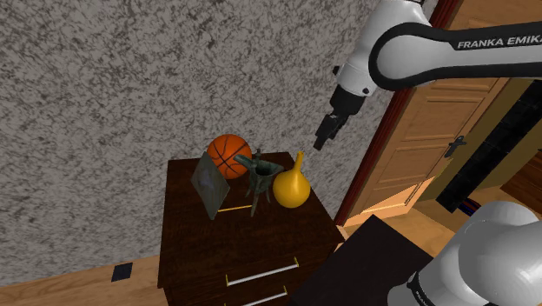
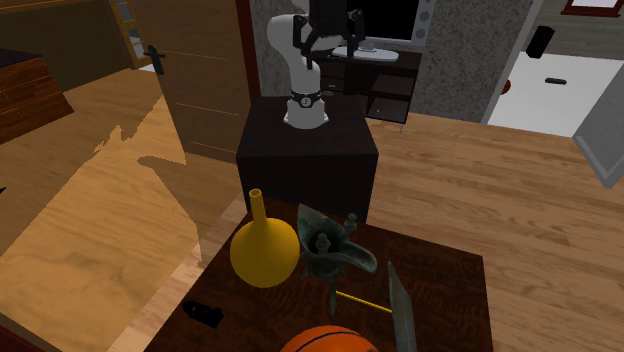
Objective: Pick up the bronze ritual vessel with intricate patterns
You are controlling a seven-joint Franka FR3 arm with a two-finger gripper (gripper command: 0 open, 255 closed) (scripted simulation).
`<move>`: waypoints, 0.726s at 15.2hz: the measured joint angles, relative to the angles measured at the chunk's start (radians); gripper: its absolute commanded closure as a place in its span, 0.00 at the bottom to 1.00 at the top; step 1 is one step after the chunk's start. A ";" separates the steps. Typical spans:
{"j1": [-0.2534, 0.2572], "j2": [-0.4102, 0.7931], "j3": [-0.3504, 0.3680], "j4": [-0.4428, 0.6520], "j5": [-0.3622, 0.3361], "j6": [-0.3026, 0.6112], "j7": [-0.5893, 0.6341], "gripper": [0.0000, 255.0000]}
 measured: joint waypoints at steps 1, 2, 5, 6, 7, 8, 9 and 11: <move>0.001 0.034 0.005 -0.001 0.000 0.042 -0.001 0.00; 0.001 0.057 0.006 -0.010 -0.002 0.081 -0.008 0.00; 0.003 0.139 0.017 -0.028 -0.005 0.202 -0.017 0.00; -0.001 0.172 0.010 -0.036 -0.008 0.247 -0.033 0.00; 0.000 0.201 0.016 -0.033 -0.010 0.282 -0.032 0.00; -0.001 0.241 0.017 -0.029 -0.013 0.324 -0.037 0.00; -0.001 0.277 0.018 -0.021 -0.016 0.359 -0.041 0.00; -0.006 0.361 0.017 0.004 -0.025 0.432 -0.055 0.00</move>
